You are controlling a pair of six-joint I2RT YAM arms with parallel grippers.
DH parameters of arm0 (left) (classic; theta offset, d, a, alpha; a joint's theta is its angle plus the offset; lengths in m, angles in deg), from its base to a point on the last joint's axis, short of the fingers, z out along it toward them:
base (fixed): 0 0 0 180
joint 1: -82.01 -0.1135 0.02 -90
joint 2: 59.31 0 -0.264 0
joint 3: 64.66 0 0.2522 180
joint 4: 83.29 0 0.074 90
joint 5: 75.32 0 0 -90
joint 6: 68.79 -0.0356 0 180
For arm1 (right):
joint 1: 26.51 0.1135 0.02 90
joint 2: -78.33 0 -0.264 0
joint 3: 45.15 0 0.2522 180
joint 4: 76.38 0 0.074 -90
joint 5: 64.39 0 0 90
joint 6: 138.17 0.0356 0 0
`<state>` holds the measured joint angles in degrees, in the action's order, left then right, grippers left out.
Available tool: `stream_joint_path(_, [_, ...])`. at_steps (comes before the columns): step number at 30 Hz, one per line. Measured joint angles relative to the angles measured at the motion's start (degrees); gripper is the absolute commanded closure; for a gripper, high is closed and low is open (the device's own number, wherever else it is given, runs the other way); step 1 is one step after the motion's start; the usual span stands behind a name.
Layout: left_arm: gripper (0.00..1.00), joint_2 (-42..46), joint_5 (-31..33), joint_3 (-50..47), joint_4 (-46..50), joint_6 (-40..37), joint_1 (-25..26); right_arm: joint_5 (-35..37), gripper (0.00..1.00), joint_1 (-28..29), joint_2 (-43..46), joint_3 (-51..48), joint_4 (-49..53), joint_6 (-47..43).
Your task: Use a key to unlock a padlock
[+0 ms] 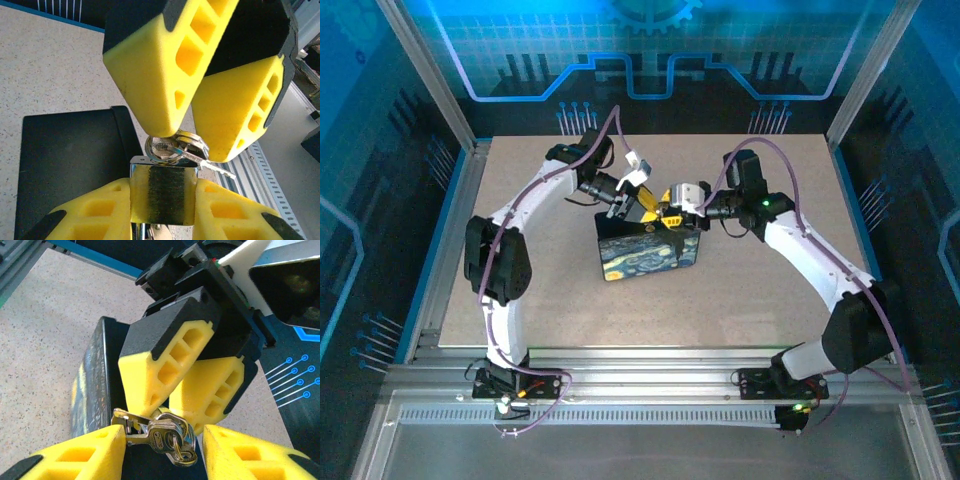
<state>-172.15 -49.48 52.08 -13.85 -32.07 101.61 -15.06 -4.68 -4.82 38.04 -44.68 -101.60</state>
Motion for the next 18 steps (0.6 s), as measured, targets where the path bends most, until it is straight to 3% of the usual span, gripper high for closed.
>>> stream_joint_path(7, [0.98, -1.20, 0.76, 3.45, 6.75, -5.22, 0.00, 1.68, 0.46, 0.26, -0.70, 0.09, 0.44, -3.89])
stream_joint_path(18, [0.98, -10.01, 1.01, 17.75, 25.90, -18.95, -0.26, 4.90, 0.56, 2.40, -0.87, 0.11, 1.05, -8.46])
